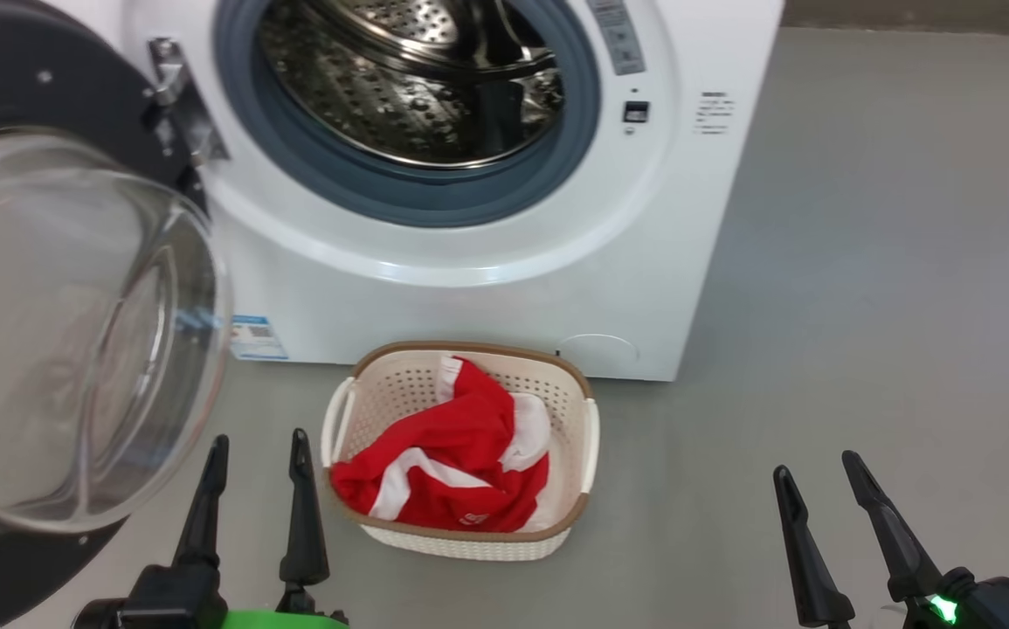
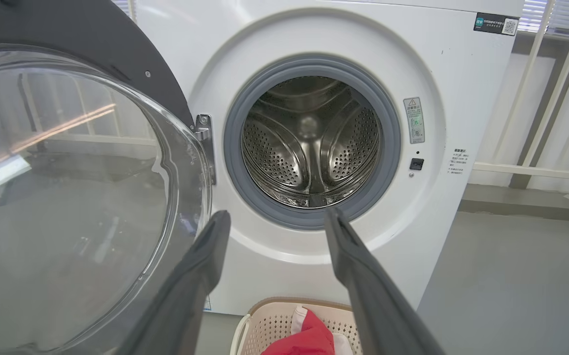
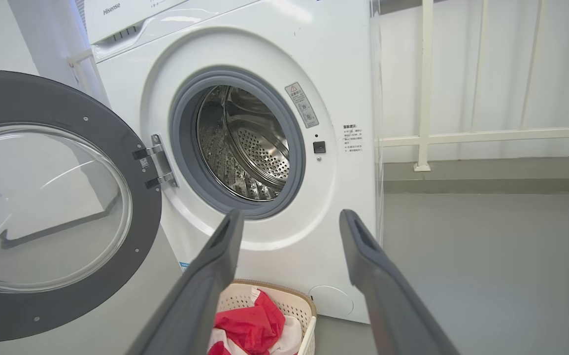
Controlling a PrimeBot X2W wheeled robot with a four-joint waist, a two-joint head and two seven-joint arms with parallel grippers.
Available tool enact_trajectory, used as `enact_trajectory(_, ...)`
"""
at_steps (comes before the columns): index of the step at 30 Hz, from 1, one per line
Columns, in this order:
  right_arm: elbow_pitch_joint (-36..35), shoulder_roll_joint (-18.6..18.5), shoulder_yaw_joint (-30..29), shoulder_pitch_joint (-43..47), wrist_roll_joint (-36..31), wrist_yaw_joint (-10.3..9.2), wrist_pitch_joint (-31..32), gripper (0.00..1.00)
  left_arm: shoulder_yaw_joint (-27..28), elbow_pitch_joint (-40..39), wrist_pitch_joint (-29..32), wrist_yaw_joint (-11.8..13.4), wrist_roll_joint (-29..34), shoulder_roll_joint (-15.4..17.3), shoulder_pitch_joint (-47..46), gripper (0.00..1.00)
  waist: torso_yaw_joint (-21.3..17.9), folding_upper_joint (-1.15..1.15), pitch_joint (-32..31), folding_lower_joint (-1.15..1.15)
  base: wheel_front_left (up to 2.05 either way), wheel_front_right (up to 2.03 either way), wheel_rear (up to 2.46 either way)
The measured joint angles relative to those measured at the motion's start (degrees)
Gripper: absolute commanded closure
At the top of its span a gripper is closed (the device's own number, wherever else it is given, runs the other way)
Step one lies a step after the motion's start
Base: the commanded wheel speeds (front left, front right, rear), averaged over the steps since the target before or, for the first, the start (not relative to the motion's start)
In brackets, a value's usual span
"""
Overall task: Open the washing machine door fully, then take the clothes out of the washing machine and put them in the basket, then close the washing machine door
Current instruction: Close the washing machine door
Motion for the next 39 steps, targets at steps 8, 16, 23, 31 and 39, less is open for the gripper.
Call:
enact_trajectory(8, 0.0, 0.0, 0.37, 0.01, 0.0, 0.0, 0.0, 0.0, 0.0, -0.53, 0.05, 0.44, 0.13, 0.54, 0.07, 0.0, 5.99, 0.0, -0.61, 0.0, 0.0, 0.0, 0.0)
enact_trajectory(16, 0.04, 0.0, 0.49, 0.82, 0.0, 0.0, 0.0, 0.0, 0.02, -0.9, 0.6, 0.97, 0.37, 1.1, 1.08, 0.0, 11.86, 0.0, -1.61, 0.0, 0.0, 0.0, 0.0)
enact_trajectory(23, 0.05, 0.0, 0.56, 0.83, 0.0, 0.0, 0.0, 0.0, 0.16, -1.77, 1.01, 1.82, 0.7, 1.8, 1.25, 0.0, 15.79, 0.0, -2.45, 0.0, 0.0, 0.0, 0.0)
enact_trajectory(31, 0.37, 0.0, 0.64, 0.86, 0.0, 0.0, 0.0, 0.0, 0.27, -2.63, 0.67, 2.66, 1.49, 2.04, 1.96, 0.67, 16.55, 0.0, -3.34, 0.0, 0.0, 0.0, 0.0)
enact_trajectory(39, 0.45, 0.0, 0.6, 0.9, 0.0, 0.0, 0.0, 0.0, 2.54, -8.4, -2.46, 3.99, 3.07, 2.41, 1.83, 1.0, 16.39, 0.0, -3.36, 0.0, 0.0, 0.0, 0.0)
